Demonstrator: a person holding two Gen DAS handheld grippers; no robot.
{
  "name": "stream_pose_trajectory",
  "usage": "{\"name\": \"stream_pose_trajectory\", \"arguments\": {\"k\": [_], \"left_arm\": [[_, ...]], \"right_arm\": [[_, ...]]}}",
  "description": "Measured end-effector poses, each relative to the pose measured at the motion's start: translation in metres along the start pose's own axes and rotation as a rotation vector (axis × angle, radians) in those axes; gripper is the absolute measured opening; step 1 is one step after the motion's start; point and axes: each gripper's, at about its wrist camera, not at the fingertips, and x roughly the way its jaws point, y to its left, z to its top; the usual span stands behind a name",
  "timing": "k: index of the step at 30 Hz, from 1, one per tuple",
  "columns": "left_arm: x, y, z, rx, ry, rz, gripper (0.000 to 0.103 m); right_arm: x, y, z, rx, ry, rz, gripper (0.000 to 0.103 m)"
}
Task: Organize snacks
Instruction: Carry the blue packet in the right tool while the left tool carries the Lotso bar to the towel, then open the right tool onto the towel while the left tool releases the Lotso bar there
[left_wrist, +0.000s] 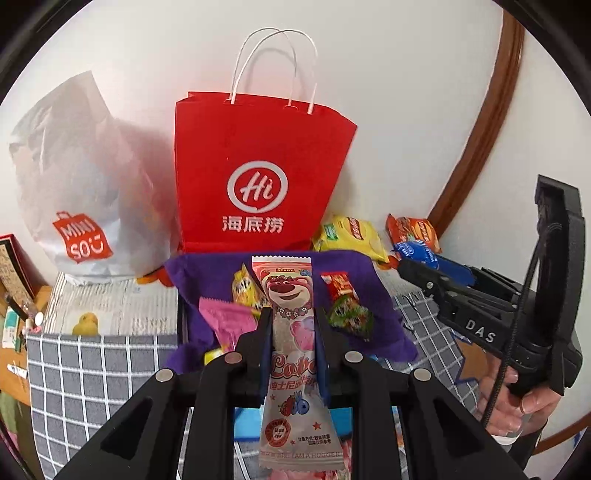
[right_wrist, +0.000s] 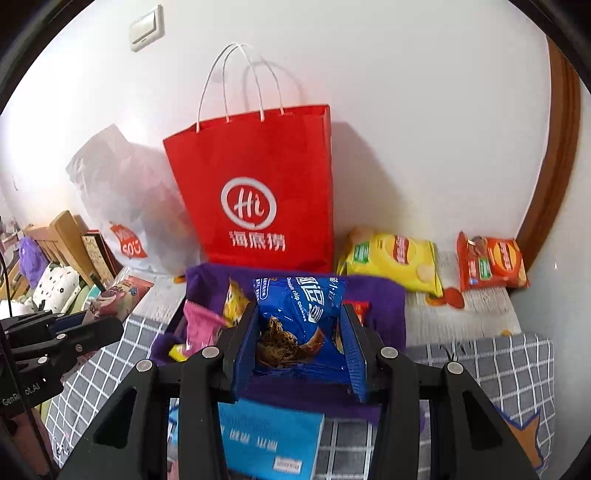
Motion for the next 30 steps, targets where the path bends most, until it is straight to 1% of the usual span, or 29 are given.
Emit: {"name": "stream_pose_trajectory", "arguments": {"k": [5, 10, 12, 13, 14, 16, 17, 18, 21, 24, 30], "left_arm": [[0.025, 0.003, 0.021, -0.015, 0.012, -0.001, 0.019], [0.053, 0.005, 0.035, -0.016, 0.02, -0.008, 0.019], [0.063, 0.009, 0.036, -0.008, 0.029, 0.007, 0.019], [0.07, 0.013, 0.034, -0.008, 0.033, 0.013, 0.019], [0.075, 0.016, 0.033, -0.014, 0.037, 0.011, 0.019], [0.086, 0.027, 0.027, -0.046, 0.05, -0.011, 0.019], [0.092, 0.031, 0.025, -0.058, 0.067, -0.015, 0.019], [0.1, 0.034, 0.024, -0.058, 0.1, -0.013, 0.019], [0.105, 0.042, 0.025, -0.071, 0.099, -0.014, 0.019], [0.106, 0.044, 0.023, -0.074, 0.108, -0.034, 0.019], [0.107, 0.046, 0.022, -0.081, 0.115, -0.022, 0.019]], "right_arm": [[0.018, -0.007, 0.018, 0.006, -0.007, -0.003, 0.043], [0.045, -0.021, 0.018, 0.012, 0.009, -0.001, 0.043], [0.056, -0.027, 0.014, 0.025, 0.021, 0.009, 0.043], [0.064, -0.03, 0.013, 0.026, 0.041, 0.01, 0.043], [0.073, -0.033, 0.013, 0.022, 0.064, 0.006, 0.043], [0.081, -0.037, 0.011, 0.019, 0.071, 0.001, 0.043], [0.086, -0.04, 0.01, 0.015, 0.081, 0.006, 0.043], [0.09, -0.043, 0.009, 0.019, 0.089, 0.013, 0.043], [0.101, -0.051, 0.006, 0.04, 0.114, 0.023, 0.043], [0.109, -0.053, 0.003, 0.048, 0.135, 0.023, 0.043], [0.127, -0.04, -0.004, 0.005, 0.192, 0.033, 0.043]]}}
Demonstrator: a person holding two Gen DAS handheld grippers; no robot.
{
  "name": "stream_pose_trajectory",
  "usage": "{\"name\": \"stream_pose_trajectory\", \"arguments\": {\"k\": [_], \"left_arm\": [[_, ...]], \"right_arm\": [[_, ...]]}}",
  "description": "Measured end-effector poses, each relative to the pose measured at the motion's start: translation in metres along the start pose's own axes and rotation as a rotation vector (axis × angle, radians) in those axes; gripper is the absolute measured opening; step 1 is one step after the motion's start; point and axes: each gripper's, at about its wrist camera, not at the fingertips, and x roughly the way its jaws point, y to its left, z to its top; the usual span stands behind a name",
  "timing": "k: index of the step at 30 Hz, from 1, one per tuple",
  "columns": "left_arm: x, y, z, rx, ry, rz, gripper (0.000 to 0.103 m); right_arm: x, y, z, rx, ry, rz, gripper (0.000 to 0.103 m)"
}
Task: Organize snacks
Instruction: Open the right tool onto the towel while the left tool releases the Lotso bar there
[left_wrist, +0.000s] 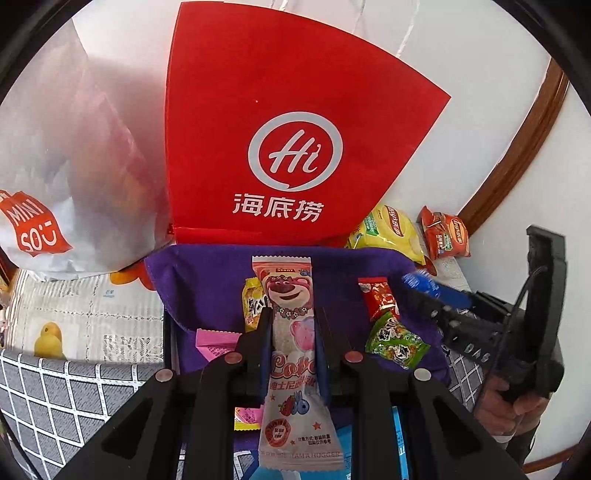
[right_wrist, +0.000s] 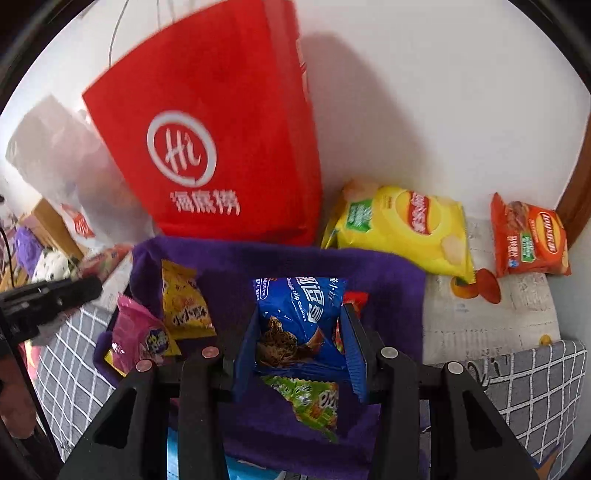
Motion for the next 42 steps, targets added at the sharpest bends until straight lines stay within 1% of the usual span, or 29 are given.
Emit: {"name": "stream_pose_trajectory", "arguments": {"k": [5, 9, 11, 15, 19, 23, 25, 27, 29, 31, 35, 38, 42], "left_arm": [[-0.001, 0.002, 0.001, -0.005, -0.001, 0.007, 0.019], [0.003, 0.003, 0.001, -0.01, 0.015, 0.014, 0.019], [0.003, 0.003, 0.001, -0.012, 0.019, 0.015, 0.019], [0.006, 0.006, 0.001, -0.021, 0.027, 0.018, 0.019], [0.011, 0.009, 0.001, -0.036, 0.045, 0.001, 0.019], [0.018, 0.01, 0.0, -0.044, 0.073, -0.027, 0.019], [0.022, 0.008, -0.002, -0.041, 0.088, -0.033, 0.019], [0.026, 0.005, -0.004, -0.037, 0.103, -0.034, 0.019], [0.033, 0.004, -0.006, -0.041, 0.122, -0.037, 0.019], [0.037, 0.004, -0.007, -0.049, 0.13, -0.043, 0.019], [0.047, 0.005, -0.009, -0.067, 0.142, -0.064, 0.019], [0.053, 0.005, -0.01, -0.074, 0.147, -0.056, 0.02], [0.058, 0.006, -0.011, -0.078, 0.142, -0.045, 0.02]], "right_arm": [[0.02, 0.008, -0.006, -0.038, 0.09, -0.022, 0.044], [0.028, 0.01, -0.008, -0.044, 0.122, -0.019, 0.044], [0.032, 0.01, -0.01, -0.051, 0.144, -0.031, 0.044], [0.037, 0.009, -0.011, -0.059, 0.155, -0.088, 0.045], [0.042, 0.003, -0.011, -0.041, 0.174, -0.077, 0.045], [0.045, 0.002, -0.01, -0.046, 0.184, -0.089, 0.049], [0.044, 0.002, -0.009, -0.049, 0.181, -0.095, 0.053], [0.041, 0.002, -0.008, -0.042, 0.175, -0.081, 0.062], [0.036, 0.0, -0.006, -0.028, 0.165, -0.059, 0.063], [0.03, -0.001, -0.003, -0.018, 0.157, -0.063, 0.063], [0.008, -0.002, 0.003, -0.012, 0.108, -0.063, 0.063], [-0.007, -0.003, 0.004, -0.011, 0.066, -0.069, 0.063], [-0.018, 0.0, 0.005, -0.01, 0.032, -0.073, 0.063]]}}
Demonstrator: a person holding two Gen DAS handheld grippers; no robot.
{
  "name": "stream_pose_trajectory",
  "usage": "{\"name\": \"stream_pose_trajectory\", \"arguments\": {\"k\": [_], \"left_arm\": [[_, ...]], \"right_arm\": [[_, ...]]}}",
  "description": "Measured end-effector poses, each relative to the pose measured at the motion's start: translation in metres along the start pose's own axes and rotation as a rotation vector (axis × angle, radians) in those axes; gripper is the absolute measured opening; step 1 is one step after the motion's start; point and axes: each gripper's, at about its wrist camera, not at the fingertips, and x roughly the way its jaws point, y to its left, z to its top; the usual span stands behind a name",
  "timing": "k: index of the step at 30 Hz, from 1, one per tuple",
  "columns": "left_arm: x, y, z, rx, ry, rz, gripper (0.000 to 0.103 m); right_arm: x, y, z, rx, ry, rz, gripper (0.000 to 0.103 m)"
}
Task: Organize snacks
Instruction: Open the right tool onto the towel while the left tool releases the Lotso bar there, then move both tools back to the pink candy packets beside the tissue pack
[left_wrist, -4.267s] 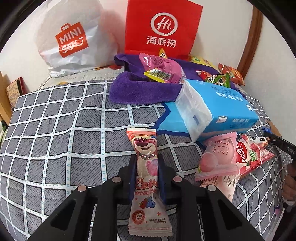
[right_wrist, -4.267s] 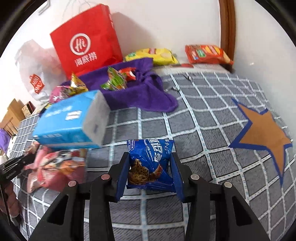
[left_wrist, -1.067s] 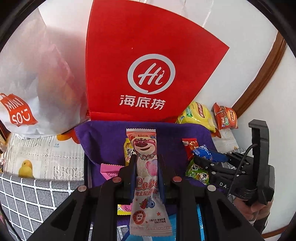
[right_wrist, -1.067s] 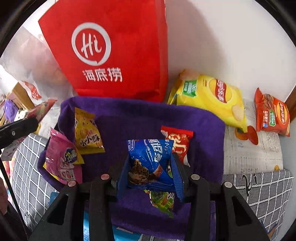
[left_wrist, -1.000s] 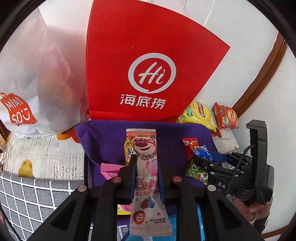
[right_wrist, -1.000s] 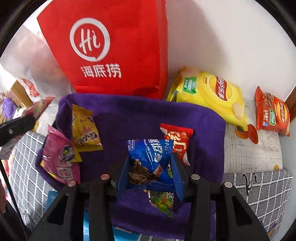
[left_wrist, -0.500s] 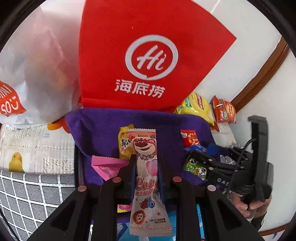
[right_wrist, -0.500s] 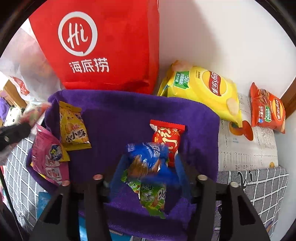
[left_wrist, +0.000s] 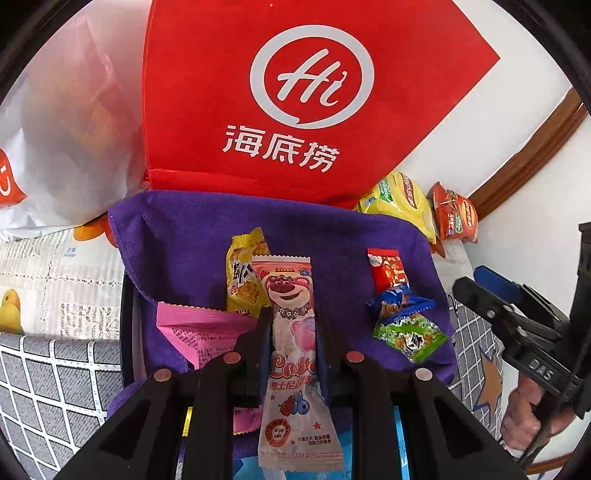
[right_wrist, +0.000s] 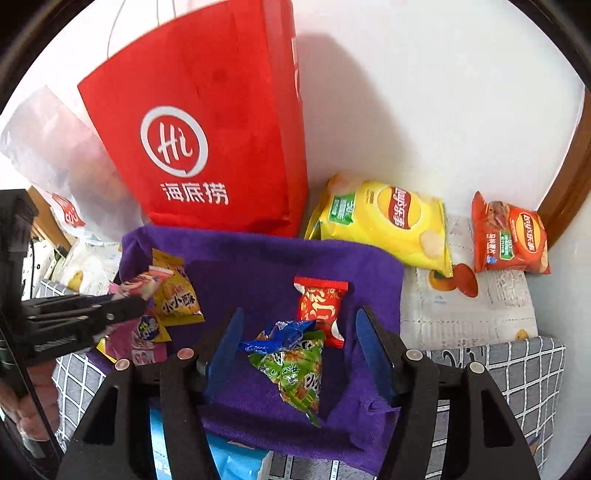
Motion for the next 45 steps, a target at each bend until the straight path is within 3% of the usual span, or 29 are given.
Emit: {"name": "stream_pose_trajectory", "arguments": {"k": [6, 12, 19, 30, 34, 45], "left_arm": [[0.002, 0.001, 0.001, -0.018, -0.032, 0.01, 0.021], [-0.004, 0.003, 0.004, -0.031, -0.044, -0.025, 0.022], [-0.029, 0.007, 0.006, -0.032, -0.117, -0.033, 0.029], [-0.062, 0.002, 0.005, -0.013, -0.145, -0.08, 0.034], [-0.073, -0.003, 0.003, 0.001, -0.145, -0.087, 0.034], [-0.111, -0.029, -0.008, 0.049, -0.146, -0.117, 0.041]], "right_arm": [[-0.004, 0.002, 0.001, -0.011, -0.012, -0.011, 0.063], [-0.006, 0.005, 0.0, -0.018, -0.012, -0.019, 0.063], [-0.018, 0.012, -0.001, -0.036, -0.04, -0.007, 0.063], [-0.053, 0.03, -0.011, -0.045, -0.109, 0.023, 0.063], [-0.065, 0.031, -0.03, -0.011, -0.1, 0.059, 0.063], [-0.095, 0.02, -0.114, 0.085, -0.025, 0.055, 0.059]]}}
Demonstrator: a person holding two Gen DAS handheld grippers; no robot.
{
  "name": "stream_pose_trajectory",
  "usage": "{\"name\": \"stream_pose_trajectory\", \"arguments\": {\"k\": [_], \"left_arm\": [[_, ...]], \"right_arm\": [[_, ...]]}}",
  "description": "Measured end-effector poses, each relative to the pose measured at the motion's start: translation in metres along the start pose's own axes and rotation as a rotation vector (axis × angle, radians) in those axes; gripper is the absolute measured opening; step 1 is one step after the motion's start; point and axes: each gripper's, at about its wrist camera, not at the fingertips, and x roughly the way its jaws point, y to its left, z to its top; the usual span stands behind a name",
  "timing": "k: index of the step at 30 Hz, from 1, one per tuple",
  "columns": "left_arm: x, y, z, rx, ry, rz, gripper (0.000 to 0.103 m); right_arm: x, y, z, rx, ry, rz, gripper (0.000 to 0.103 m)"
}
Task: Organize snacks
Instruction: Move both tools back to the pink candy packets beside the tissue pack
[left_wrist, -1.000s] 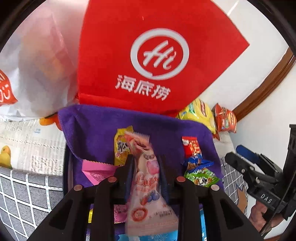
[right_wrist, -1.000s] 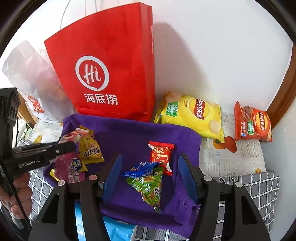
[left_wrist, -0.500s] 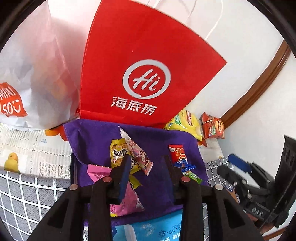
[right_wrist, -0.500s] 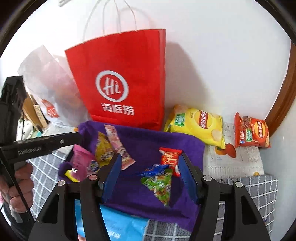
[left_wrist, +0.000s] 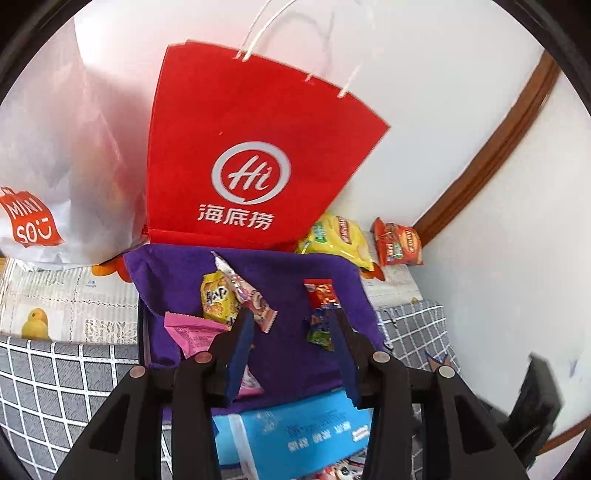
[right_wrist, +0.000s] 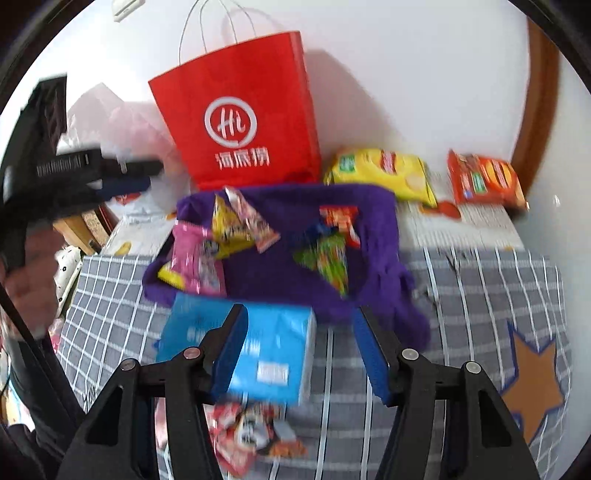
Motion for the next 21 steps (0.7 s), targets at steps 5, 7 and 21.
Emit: {"name": "stream_pose_trajectory", "arguments": {"k": [5, 7, 21], "left_arm": [[-0.025, -0.018, -0.004, 0.036, -0.028, 0.004, 0.045], [-0.033, -0.024, -0.012, 0.058, -0.024, 0.025, 0.045], [-0.07, 0.003, -0.092, 0.086, 0.026, 0.132, 0.045]], "right_arm": [[-0.003, 0.007, -0.043, -0.005, 0.053, 0.013, 0.059], [-0.001, 0.011, -0.058, -0.013, 0.081, 0.016, 0.059], [0.023, 0.019, -0.115, 0.096, 0.114, 0.104, 0.061]]}}
